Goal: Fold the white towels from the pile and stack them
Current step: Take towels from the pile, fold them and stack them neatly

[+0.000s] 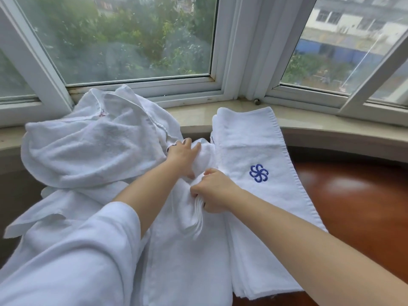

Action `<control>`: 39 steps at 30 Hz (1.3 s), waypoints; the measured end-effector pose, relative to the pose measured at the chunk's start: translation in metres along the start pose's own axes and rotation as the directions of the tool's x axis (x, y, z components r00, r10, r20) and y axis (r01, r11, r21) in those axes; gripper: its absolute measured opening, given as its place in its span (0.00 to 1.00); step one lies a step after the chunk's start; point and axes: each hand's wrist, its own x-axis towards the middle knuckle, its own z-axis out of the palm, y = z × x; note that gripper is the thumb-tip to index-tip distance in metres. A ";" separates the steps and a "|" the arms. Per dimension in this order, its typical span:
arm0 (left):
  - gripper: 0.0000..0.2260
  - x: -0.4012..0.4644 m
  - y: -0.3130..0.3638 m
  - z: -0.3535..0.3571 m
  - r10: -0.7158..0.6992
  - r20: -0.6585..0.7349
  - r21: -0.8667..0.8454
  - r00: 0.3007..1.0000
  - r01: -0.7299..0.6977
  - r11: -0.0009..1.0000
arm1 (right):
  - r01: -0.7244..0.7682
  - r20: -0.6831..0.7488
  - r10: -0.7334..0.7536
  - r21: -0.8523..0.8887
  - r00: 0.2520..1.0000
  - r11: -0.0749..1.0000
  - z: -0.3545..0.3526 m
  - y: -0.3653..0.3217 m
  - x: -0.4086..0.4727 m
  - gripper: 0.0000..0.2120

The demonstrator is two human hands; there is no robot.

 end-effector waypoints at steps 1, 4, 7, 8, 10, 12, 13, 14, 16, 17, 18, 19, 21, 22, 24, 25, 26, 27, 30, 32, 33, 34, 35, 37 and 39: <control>0.46 0.001 0.001 0.000 0.003 0.002 0.016 1.000 -0.003 1.000 | 0.003 0.008 -0.003 -0.012 1.000 1.000 0.001 0.000 0.001 0.15; 0.33 0.006 -0.003 -0.011 0.007 -0.017 0.021 1.000 -0.007 1.000 | 0.000 0.008 0.000 -0.034 1.000 0.999 0.003 0.000 0.005 0.15; 0.19 0.005 -0.019 -0.022 -0.033 -0.136 -0.133 0.990 0.014 0.991 | 0.002 0.001 -0.002 -0.041 1.000 0.999 0.005 0.001 0.006 0.14; 0.18 0.002 -0.025 -0.023 -0.063 -0.171 -0.222 0.983 0.024 0.975 | 0.005 0.005 -0.004 -0.038 1.000 0.999 0.005 0.001 0.006 0.14; 0.20 -0.004 -0.039 -0.025 -0.141 -0.230 -0.394 0.963 0.040 0.918 | -0.017 -0.015 0.017 -0.004 1.000 1.000 0.004 0.000 0.007 0.13; 0.24 -0.011 -0.051 -0.029 -0.229 -0.283 -0.538 0.932 0.043 0.842 | -0.094 -0.114 0.103 0.083 0.988 0.992 0.003 0.001 0.010 0.12; 0.26 -0.014 -0.056 -0.031 -0.273 -0.297 -0.602 0.915 0.043 0.798 | -0.148 -0.189 0.172 0.134 0.967 0.980 0.003 0.002 0.011 0.11; 0.28 -0.017 -0.060 -0.033 -0.312 -0.301 -0.657 0.901 0.041 0.753 | -0.197 -0.261 0.240 0.178 0.935 0.964 0.003 0.002 0.013 0.10; 0.30 -0.022 -0.066 -0.037 -0.362 -0.297 -0.732 0.884 0.033 0.680 | -0.242 -0.356 0.316 0.236 0.880 0.941 0.003 0.003 0.018 0.10; 0.30 -0.023 -0.068 -0.038 -0.370 -0.295 -0.754 0.881 0.024 0.657 | -0.250 -0.374 0.325 0.235 0.869 0.939 0.003 0.003 0.021 0.09; 0.29 -0.024 -0.069 -0.040 -0.371 -0.292 -0.771 0.881 0.013 0.637 | -0.258 -0.383 0.326 0.220 0.864 0.941 0.003 0.004 0.026 0.10; 0.28 -0.025 -0.071 -0.041 -0.371 -0.290 -0.786 0.882 0.002 0.619 | -0.267 -0.394 0.330 0.208 0.858 0.941 0.003 0.006 0.031 0.10; 0.25 -0.026 -0.076 -0.042 -0.378 -0.295 -0.799 0.878 -0.010 0.601 | -0.325 -0.419 0.391 0.222 0.819 0.919 0.000 0.012 0.043 0.10; 0.23 -0.027 -0.079 -0.043 -0.383 -0.298 -0.799 0.874 -0.009 0.601 | -0.384 -0.416 0.454 0.246 0.788 0.890 -0.002 0.016 0.050 0.10; 0.19 -0.028 -0.086 -0.044 -0.394 -0.314 -0.803 0.864 -0.020 0.596 | -0.493 -0.376 0.580 0.307 0.723 0.814 -0.005 0.025 0.065 0.10; 0.17 -0.028 -0.089 -0.045 -0.396 -0.320 -0.810 0.861 -0.031 0.585 | -0.528 -0.343 0.615 0.319 0.710 0.787 -0.006 0.029 0.073 0.10; 0.18 -0.029 -0.092 -0.046 -0.395 -0.322 -0.821 0.860 -0.046 0.569 | -0.549 -0.306 0.626 0.304 0.718 0.778 -0.006 0.032 0.081 0.11; 0.20 -0.030 -0.094 -0.047 -0.394 -0.323 -0.833 0.860 -0.061 0.551 | -0.562 -0.264 0.622 0.271 0.737 0.781 -0.005 0.035 0.089 0.12; 0.24 -0.032 -0.097 -0.050 -0.397 -0.327 -0.853 0.858 -0.086 0.515 | -0.581 -0.164 0.615 0.213 0.772 0.786 0.003 0.041 0.108 0.15; 0.24 -0.031 -0.097 -0.048 -0.396 -0.320 -0.864 0.861 -0.093 0.495 | -0.569 -0.165 0.600 0.199 0.783 0.798 0.010 0.043 0.119 0.15; 0.23 -0.030 -0.097 -0.047 -0.397 -0.319 -0.865 0.861 -0.094 0.493 | -0.565 -0.171 0.592 0.183 0.788 0.804 0.011 0.044 0.124 0.15; 0.24 -0.028 -0.098 -0.045 -0.399 -0.317 -0.864 0.861 -0.089 0.495 | -0.567 -0.167 0.588 0.159 0.792 0.808 0.013 0.045 0.128 0.15; 0.24 -0.026 -0.099 -0.044 -0.401 -0.318 -0.861 0.859 -0.085 0.501 | -0.568 -0.161 0.584 0.134 0.796 0.812 0.015 0.047 0.131 0.15; 0.24 -0.024 -0.102 -0.043 -0.405 -0.325 -0.856 0.855 -0.084 0.511 | -0.562 -0.188 0.576 0.124 0.796 0.818 0.020 0.051 0.134 0.15; 0.25 -0.024 -0.101 -0.042 -0.410 -0.325 -0.859 0.852 -0.084 0.505 | -0.552 -0.268 0.578 0.172 0.771 0.816 0.027 0.050 0.134 0.18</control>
